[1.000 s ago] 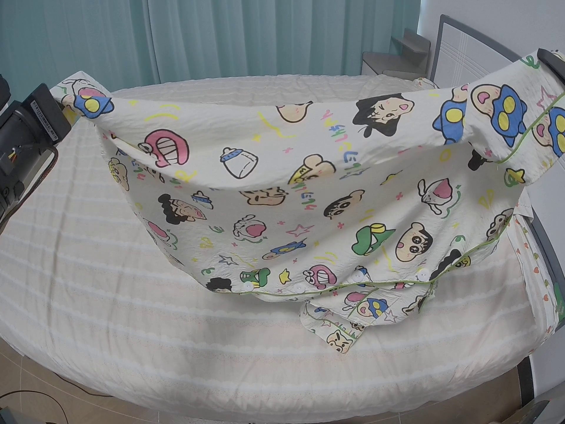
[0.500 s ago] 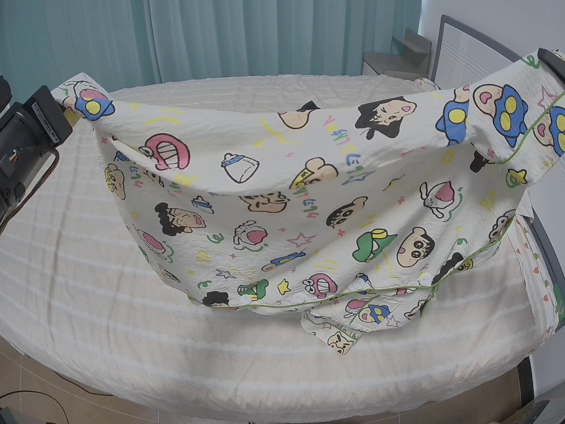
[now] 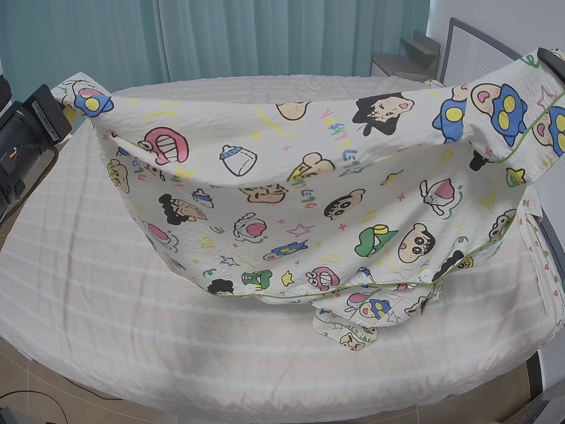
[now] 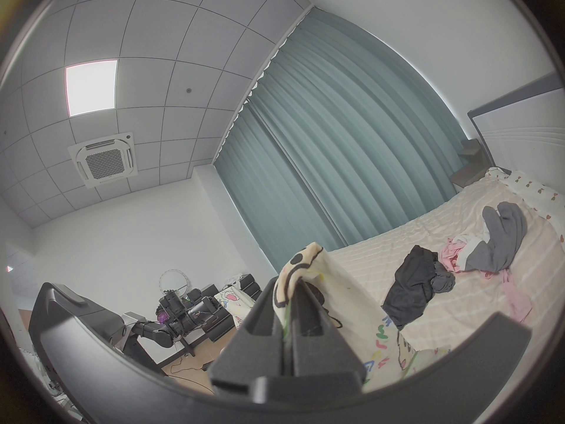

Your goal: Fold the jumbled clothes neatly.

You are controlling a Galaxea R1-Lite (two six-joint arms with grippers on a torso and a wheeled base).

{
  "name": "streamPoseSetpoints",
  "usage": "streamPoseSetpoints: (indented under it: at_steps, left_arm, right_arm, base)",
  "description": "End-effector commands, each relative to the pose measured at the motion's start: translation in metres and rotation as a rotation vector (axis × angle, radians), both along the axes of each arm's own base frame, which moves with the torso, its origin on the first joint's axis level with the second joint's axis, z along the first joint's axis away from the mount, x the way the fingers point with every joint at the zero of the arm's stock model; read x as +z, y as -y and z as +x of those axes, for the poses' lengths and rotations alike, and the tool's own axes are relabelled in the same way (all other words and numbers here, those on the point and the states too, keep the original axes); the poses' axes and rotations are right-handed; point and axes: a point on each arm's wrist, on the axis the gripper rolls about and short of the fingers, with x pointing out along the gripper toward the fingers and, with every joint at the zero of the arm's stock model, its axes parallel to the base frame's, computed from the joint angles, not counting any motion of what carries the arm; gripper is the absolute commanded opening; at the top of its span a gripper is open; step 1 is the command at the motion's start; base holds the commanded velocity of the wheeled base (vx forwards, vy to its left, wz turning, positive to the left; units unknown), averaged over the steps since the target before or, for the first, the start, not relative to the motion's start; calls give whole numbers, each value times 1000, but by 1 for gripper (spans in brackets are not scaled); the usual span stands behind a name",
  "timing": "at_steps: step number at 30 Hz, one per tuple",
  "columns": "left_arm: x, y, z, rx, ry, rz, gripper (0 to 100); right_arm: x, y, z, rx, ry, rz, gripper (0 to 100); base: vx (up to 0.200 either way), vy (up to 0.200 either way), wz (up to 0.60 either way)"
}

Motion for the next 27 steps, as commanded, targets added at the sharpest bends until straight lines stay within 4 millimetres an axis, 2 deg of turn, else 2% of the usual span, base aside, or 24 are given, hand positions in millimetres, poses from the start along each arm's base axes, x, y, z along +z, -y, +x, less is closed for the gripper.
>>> streamPoseSetpoints:
  at_steps: [1,27]
  left_arm:
    - [0,-2,1,11,-1,1,0]
    - [3,-8,3,47,9,-3,0]
  right_arm:
    - [0,0,0,1,0,0,0]
    - [-3,-9,13,51,-31,-18,0]
  base:
    - [0,200,0]
    - [0,200,0]
